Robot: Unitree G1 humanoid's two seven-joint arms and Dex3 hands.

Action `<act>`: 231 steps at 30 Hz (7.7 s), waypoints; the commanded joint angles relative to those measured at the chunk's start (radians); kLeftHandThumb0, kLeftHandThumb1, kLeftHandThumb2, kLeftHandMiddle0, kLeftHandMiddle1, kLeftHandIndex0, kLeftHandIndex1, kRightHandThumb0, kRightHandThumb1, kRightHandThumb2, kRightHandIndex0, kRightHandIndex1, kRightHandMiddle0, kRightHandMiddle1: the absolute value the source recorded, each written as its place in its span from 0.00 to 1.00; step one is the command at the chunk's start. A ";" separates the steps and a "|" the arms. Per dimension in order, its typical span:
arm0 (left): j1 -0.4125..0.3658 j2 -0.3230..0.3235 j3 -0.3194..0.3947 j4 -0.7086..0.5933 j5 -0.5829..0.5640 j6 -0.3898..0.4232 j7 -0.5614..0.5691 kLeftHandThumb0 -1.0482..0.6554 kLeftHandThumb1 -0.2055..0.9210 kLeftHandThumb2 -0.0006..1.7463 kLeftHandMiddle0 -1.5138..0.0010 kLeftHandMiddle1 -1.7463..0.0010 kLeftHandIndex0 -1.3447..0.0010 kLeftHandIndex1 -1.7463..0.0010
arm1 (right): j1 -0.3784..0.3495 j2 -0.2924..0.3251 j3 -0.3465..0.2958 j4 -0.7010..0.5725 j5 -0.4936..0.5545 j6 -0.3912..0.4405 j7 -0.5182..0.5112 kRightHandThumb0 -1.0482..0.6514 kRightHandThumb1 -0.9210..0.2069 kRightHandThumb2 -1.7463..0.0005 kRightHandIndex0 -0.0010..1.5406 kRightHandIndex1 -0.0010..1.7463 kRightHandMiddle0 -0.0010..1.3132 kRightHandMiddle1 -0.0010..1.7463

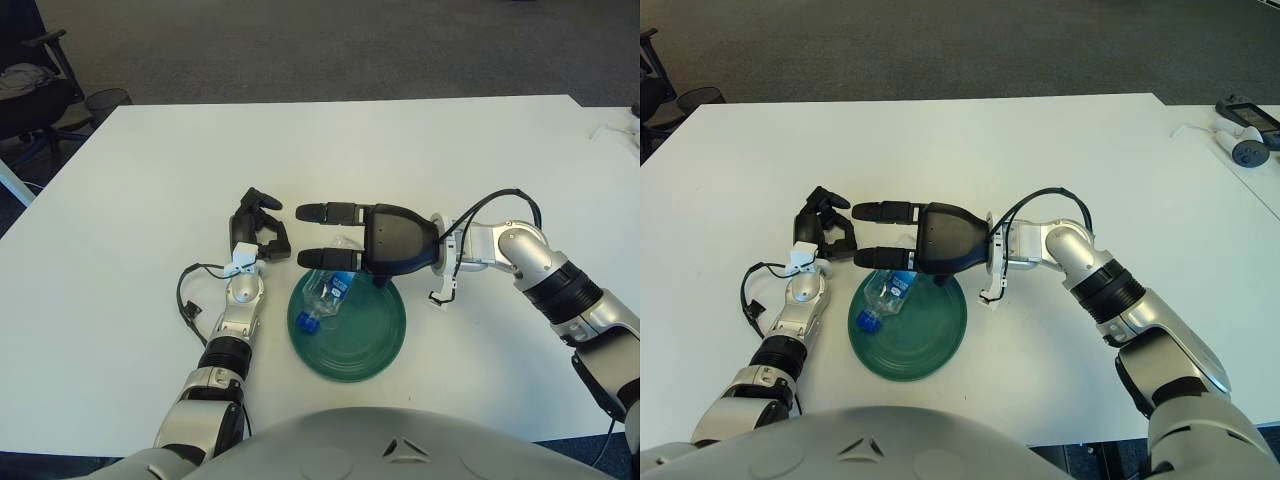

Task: Put the bottle into the plate.

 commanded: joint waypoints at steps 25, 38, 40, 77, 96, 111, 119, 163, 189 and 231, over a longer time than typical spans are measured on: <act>0.052 -0.001 0.007 0.042 -0.018 -0.023 -0.035 0.61 0.26 0.91 0.48 0.01 0.58 0.00 | -0.174 0.280 -0.250 0.601 0.987 -0.198 0.061 0.43 0.21 0.50 0.29 0.15 0.13 0.59; 0.062 0.002 0.002 0.012 0.002 0.006 -0.012 0.61 0.18 0.95 0.43 0.04 0.54 0.00 | -0.008 0.406 -0.397 0.468 1.602 0.107 0.324 0.60 0.20 0.59 0.27 0.86 0.28 0.85; 0.062 0.003 0.001 0.009 0.009 0.011 -0.004 0.61 0.17 0.96 0.42 0.05 0.53 0.00 | 0.023 0.427 -0.413 0.474 1.609 0.122 0.323 0.61 0.24 0.55 0.27 0.90 0.28 0.87; 0.088 0.007 0.001 -0.066 0.021 0.064 0.007 0.61 0.10 1.00 0.38 0.06 0.48 0.00 | 0.108 0.639 -0.648 0.454 1.483 0.357 0.391 0.61 0.30 0.45 0.30 0.99 0.22 0.91; 0.072 0.014 0.007 -0.051 0.011 0.050 -0.005 0.61 0.11 1.00 0.38 0.06 0.48 0.00 | 0.088 0.665 -0.684 0.478 1.454 0.357 0.407 0.61 0.30 0.45 0.30 0.99 0.22 0.91; 0.071 0.012 0.014 -0.041 -0.007 0.016 -0.027 0.61 0.13 0.99 0.40 0.04 0.50 0.00 | 0.087 0.672 -0.696 0.480 1.447 0.356 0.415 0.61 0.30 0.45 0.30 0.99 0.22 0.91; 0.071 0.006 0.021 -0.045 -0.025 0.017 -0.038 0.61 0.13 0.99 0.40 0.04 0.50 0.00 | 0.087 0.674 -0.699 0.480 1.446 0.357 0.417 0.61 0.30 0.45 0.30 0.99 0.22 0.91; 0.078 0.003 0.021 -0.069 -0.025 0.027 -0.051 0.61 0.14 0.98 0.41 0.03 0.51 0.00 | 0.090 0.680 -0.707 0.466 1.438 0.364 0.422 0.61 0.31 0.45 0.30 0.99 0.22 0.91; 0.083 -0.007 0.027 -0.108 -0.027 0.058 -0.042 0.61 0.15 0.97 0.41 0.04 0.51 0.00 | 0.097 0.676 -0.709 0.428 1.439 0.391 0.421 0.61 0.31 0.45 0.30 0.99 0.22 0.91; 0.100 -0.019 0.032 -0.146 -0.021 0.088 -0.041 0.61 0.12 0.99 0.39 0.05 0.49 0.00 | 0.119 0.594 -0.806 1.028 1.353 0.320 0.308 0.61 0.29 0.44 0.29 1.00 0.17 0.95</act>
